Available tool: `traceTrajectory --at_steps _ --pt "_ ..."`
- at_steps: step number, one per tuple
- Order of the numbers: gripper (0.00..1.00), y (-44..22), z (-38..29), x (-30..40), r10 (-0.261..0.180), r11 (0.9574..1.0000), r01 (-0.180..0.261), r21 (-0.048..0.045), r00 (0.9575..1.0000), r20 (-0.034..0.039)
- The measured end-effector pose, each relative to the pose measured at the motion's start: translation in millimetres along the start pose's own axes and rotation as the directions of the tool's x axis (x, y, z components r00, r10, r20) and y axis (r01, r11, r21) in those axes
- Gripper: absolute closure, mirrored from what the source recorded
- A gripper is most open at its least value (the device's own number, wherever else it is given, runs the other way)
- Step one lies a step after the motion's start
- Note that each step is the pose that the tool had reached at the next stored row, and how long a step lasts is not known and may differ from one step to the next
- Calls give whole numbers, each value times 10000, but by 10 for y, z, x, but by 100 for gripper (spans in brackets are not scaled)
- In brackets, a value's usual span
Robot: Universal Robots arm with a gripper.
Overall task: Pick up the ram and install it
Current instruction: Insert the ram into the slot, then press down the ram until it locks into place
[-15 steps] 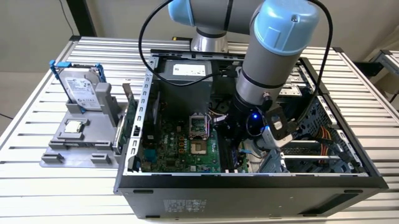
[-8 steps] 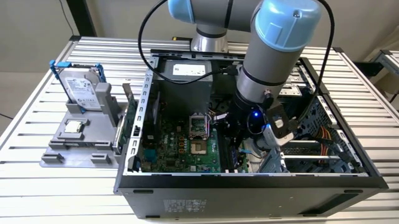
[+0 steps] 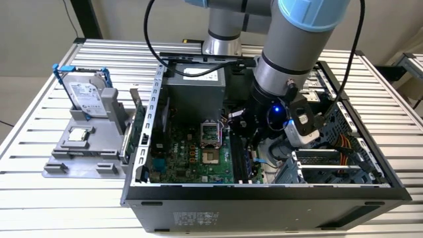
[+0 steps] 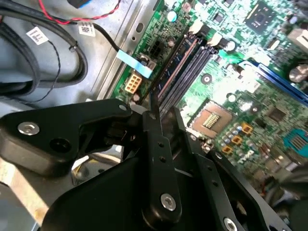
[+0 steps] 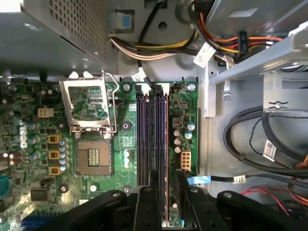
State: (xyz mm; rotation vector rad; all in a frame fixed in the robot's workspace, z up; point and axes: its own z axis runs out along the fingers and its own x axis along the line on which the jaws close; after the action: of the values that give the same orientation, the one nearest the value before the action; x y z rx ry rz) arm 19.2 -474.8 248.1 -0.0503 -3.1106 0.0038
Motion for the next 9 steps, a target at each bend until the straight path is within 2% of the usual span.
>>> traceTrajectory --at_steps 1,2,9 --pt "0 0 0 0 0 10000 0 -2 10000 0" --pt "100 0 0 0 0 10000 0 -4 10000 0" --pt "100 0 -1 0 -1 10000 1 -27 10000 -1"
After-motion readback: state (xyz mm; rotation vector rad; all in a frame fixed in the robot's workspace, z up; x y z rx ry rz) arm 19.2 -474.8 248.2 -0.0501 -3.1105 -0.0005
